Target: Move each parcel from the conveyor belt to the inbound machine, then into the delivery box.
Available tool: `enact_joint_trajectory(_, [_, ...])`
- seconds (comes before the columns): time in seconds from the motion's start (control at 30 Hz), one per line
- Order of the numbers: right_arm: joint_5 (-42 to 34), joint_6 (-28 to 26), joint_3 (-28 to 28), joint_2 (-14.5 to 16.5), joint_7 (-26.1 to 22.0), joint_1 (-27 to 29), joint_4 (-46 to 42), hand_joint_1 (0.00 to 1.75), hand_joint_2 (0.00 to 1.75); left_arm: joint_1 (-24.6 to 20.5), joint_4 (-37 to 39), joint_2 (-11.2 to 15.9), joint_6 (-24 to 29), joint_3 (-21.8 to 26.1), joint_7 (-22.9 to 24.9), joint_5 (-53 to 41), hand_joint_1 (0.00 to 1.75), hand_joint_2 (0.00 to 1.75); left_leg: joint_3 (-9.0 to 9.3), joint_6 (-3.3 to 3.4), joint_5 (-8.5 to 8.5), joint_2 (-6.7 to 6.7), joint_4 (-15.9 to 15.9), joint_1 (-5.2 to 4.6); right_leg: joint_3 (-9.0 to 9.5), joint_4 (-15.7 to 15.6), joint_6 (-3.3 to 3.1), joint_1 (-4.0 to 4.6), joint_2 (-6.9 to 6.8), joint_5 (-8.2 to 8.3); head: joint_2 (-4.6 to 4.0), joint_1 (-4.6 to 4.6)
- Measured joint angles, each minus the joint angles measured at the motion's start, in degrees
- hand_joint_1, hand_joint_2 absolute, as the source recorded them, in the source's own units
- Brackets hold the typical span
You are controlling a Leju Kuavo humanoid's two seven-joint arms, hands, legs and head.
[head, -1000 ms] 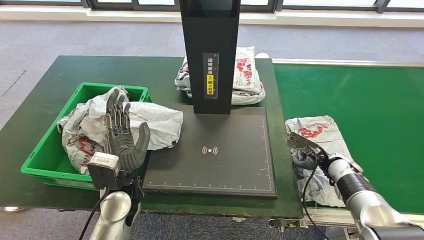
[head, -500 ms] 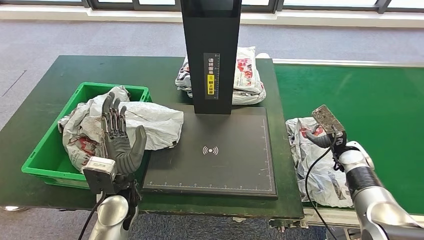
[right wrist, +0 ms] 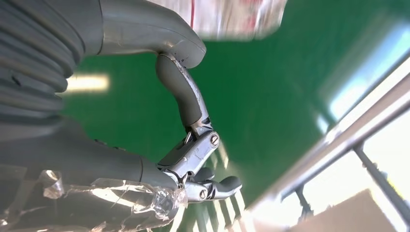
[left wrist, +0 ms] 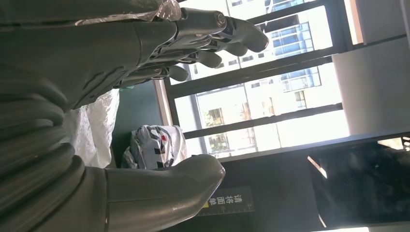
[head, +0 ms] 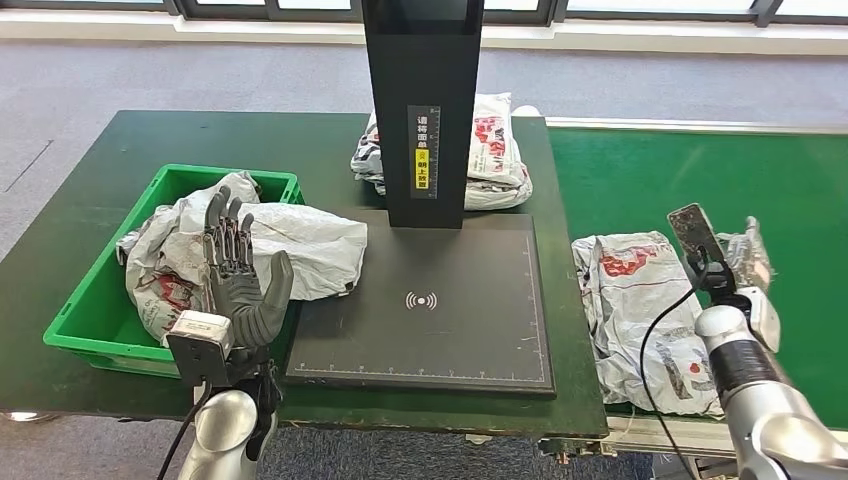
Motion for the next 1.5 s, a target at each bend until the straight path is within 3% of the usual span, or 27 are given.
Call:
enact_joint_trajectory(0.17, [5.89, -7.1, 0.0, -2.44, 4.2, 0.26, 0.95, 0.0, 1.75, 0.19, 0.0, 0.01, 0.51, 0.0, 0.42, 0.1, 0.0, 1.75, -0.02, 0.03, -0.02, -0.02, 0.01, -0.01, -0.01, -0.01, 0.0, -0.01, -0.02, 0.0, 0.01, -0.01])
enact_joint_trajectory(0.43, [7.25, -7.74, 0.0, -3.69, 5.02, 0.78, 1.83, 0.0, 1.75, 0.45, -0.02, -0.01, 0.71, 0.0, 0.45, 0.1, 0.0, 1.75, -0.01, 0.03, -0.02, 0.02, 0.01, -0.01, -0.04, 0.0, 0.0, 0.0, 0.02, 0.0, 0.01, 0.0])
enact_joint_trajectory(0.7, [12.31, -6.68, 0.0, -4.22, 10.1, 1.97, 2.61, 0.0, 1.75, 0.83, -0.35, 0.01, 1.28, 0.0, 0.51, 0.11, 0.0, 1.75, -0.05, 0.03, -0.02, 0.01, 0.01, -0.01, -0.03, 0.0, 0.0, -0.01, 0.01, 0.0, 0.0, 0.01])
enact_joint_trajectory(0.83, [13.08, 4.63, -0.02, -3.76, 10.35, 2.61, 3.15, 0.0, 0.0, 0.96, -0.65, 0.01, 1.06, 0.0, 0.67, 0.04, 0.0, 1.75, -0.08, 0.04, -0.02, 0.01, 0.01, -0.01, -0.05, 0.0, 0.01, -0.01, 0.0, -0.01, 0.01, 0.01])
enact_joint_trajectory(0.93, [12.67, 13.06, -0.02, -3.04, 8.59, 2.48, 4.04, 0.0, 0.0, 0.77, -0.62, 0.0, 0.37, 0.0, 0.8, -0.03, 0.0, 1.75, -0.08, 0.05, -0.01, 0.01, 0.01, -0.01, -0.06, 0.0, 0.01, 0.0, -0.01, 0.0, 0.01, 0.01])
enact_joint_trajectory(1.0, [12.87, 15.22, -0.02, -2.51, 8.16, 2.21, 4.66, 0.0, 0.0, 0.65, -0.61, 0.01, 0.07, 0.0, 0.86, -0.04, 0.0, 1.75, -0.08, 0.06, 0.01, -0.01, 0.01, -0.01, -0.05, 0.0, 0.01, 0.0, -0.04, 0.0, 0.0, 0.01])
enact_joint_trajectory(1.47, [14.38, 19.82, -0.02, -0.56, 7.99, 0.61, 7.75, 0.0, 0.0, 0.48, -0.46, 0.01, -0.66, 0.0, 1.65, -0.92, 0.0, 1.75, -0.09, 0.05, 0.02, -0.02, 0.01, -0.01, -0.06, 0.0, 0.01, -0.01, -0.04, 0.0, 0.01, 0.01])
enact_joint_trajectory(1.5, [14.38, 19.89, -0.02, -0.55, 8.01, 0.61, 7.83, 0.0, 0.44, 0.48, -0.46, 0.01, -0.66, 0.0, 1.66, -0.93, 0.0, 1.75, -0.09, 0.05, 0.02, -0.02, 0.01, -0.01, -0.06, 0.0, 0.01, -0.01, -0.04, 0.0, 0.01, 0.01])
